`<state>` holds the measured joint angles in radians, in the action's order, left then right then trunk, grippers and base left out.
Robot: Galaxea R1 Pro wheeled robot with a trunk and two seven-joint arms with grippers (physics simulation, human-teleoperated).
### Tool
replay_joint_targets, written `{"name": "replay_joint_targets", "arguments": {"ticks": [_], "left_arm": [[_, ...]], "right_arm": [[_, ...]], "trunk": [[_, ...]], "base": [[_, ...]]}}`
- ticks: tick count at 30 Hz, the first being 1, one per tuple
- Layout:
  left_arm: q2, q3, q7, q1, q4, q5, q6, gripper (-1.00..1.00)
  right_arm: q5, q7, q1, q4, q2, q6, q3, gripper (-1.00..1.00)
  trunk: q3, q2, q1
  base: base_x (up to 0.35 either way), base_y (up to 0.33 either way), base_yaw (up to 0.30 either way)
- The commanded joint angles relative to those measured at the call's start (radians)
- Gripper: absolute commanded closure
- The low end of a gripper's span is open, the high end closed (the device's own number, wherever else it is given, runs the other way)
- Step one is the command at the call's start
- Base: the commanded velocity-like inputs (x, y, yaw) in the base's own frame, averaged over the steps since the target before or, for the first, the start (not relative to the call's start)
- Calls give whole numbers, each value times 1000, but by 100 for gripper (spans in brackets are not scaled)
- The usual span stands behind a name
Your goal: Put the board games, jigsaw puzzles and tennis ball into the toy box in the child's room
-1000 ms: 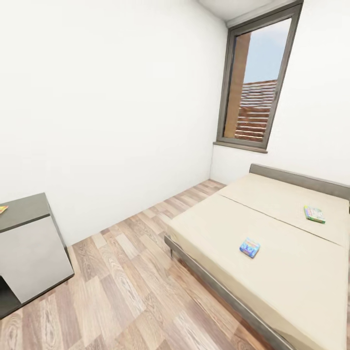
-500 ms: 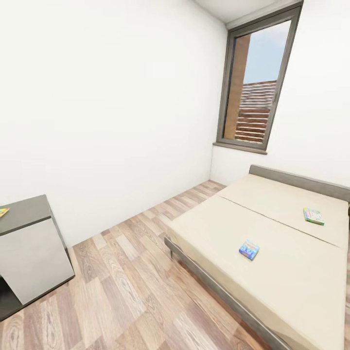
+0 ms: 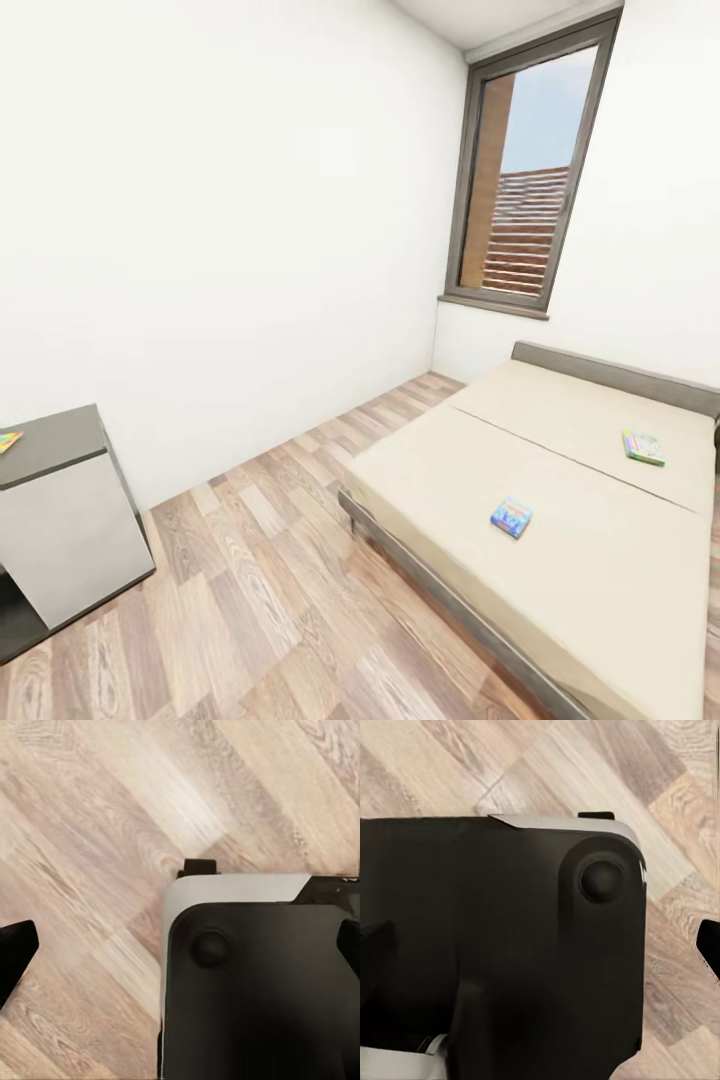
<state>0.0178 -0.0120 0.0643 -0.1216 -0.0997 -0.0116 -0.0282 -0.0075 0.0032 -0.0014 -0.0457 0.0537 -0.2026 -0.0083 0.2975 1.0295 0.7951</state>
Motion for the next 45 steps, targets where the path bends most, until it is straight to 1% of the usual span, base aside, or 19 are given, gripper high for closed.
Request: {"name": "replay_joint_targets", "arguments": {"ticks": [1,2,4,6,7,9,10,12,13,15,16,17,18,22,25,28,33,39,45], "left_arm": [[1,-1,3,-10,-2,-2,6,-100],[4,-1,5,-29,-8,-2,24,-100],[7,-1,6,-49,-14,-2,42,-100],[15,-2,7,-93,-30,-2,80,-100],[19,-2,7,-104,-33,-3,88,-100],[31,-2,5,-140,-42,-5,116,-100],[39,-4,3,-166,-45,-10,135,-100],[48,-9,1,-195,-47,-21,156,-100],[55,-18,0,-224,-48,-39,179,-100],[60,-29,-1,-253,-50,-60,202,-100],[64,-40,-2,-281,-51,-84,223,-100],[67,-45,-2,-293,-52,-95,232,-100],[73,-53,-3,-312,-53,-118,244,-100],[80,-61,-7,-336,-55,-149,254,-100],[82,-61,-9,-343,-55,-158,238,-100],[83,-60,-19,-346,-55,-161,215,-100],[84,-59,-42,-347,-49,-164,198,-100],[85,-59,-47,-342,-45,-165,190,-100],[85,-59,-47,-342,-45,-165,189,-100]], "right_arm": [[-1,0,-1,-4,0,-4,-1,-100],[-2,-1,-5,-17,-4,-4,-2,-100],[-5,0,-14,-36,-9,-2,-2,-100],[-28,1,-52,-85,-14,21,-6,-100],[-35,1,-62,-96,-14,31,-7,-100],[-58,1,-97,-123,-9,78,-10,-100],[-71,0,-123,-142,-6,119,-11,-100],[-79,-1,-152,-163,-4,164,-12,-100],[-84,-1,-182,-187,-2,209,-12,-100],[-88,-2,-208,-212,-1,252,-13,-100],[-91,-2,-230,-237,0,290,-13,-100],[-92,-2,-239,-249,0,307,-13,-100],[-93,-3,-256,-273,1,338,-13,-100],[-94,-4,-279,-310,8,391,-13,-100],[-88,-5,-286,-321,13,407,-11,-100],[-90,-1,-288,-327,14,413,-11,-100],[-91,-1,-289,-330,15,410,-8,-100],[-81,-4,-287,-326,15,386,-2,-100],[-88,-3,-287,-329,15,381,-5,-100]], "trunk": [[-2,-7,-4],[-5,-14,-8],[-11,-28,-15],[-18,-42,-23],[-21,-49,-27],[-27,-63,-35],[-30,-70,-38],[-37,-84,-46],[-40,-91,-50],[-46,-105,-58],[-49,-112,-61],[-52,-119,-65],[-55,-126,-69],[-68,-154,-84],[-77,-175,-96],[-87,-196,-107],[-102,-231,-127],[-121,-273,-150],[-140,-315,-173]], "base": [[0,0,0],[0,0,0],[0,0,0],[0,0,0],[0,0,0],[0,0,0],[0,0,0],[0,0,0],[0,0,0],[0,0,0],[0,0,0],[0,0,0],[0,0,0],[0,0,0],[0,0,0],[0,0,0],[0,0,0],[0,0,0],[0,0,0]]}}
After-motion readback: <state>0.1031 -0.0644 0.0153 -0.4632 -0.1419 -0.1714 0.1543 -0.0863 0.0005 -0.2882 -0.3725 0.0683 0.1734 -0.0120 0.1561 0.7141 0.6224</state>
